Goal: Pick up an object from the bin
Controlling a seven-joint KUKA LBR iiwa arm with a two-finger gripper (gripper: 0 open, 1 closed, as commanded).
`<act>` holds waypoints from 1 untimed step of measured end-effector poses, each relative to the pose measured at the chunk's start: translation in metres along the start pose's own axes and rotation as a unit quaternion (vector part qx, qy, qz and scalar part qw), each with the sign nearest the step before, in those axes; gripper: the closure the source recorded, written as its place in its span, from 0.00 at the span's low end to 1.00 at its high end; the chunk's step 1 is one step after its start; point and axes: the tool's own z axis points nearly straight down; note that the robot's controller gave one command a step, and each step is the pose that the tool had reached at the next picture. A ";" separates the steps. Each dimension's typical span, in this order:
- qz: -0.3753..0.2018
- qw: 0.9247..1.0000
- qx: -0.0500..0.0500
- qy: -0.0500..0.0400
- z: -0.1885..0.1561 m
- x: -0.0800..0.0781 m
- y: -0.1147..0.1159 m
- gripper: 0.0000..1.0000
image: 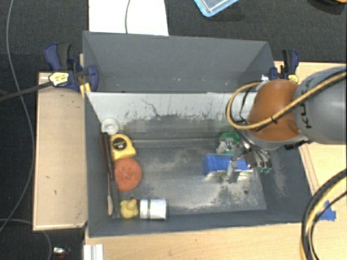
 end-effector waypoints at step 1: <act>-0.096 0.995 0.001 -0.004 -0.050 0.018 -0.008 1.00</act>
Offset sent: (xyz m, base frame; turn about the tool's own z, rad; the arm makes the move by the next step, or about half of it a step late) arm 0.0000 0.0000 0.0000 0.0000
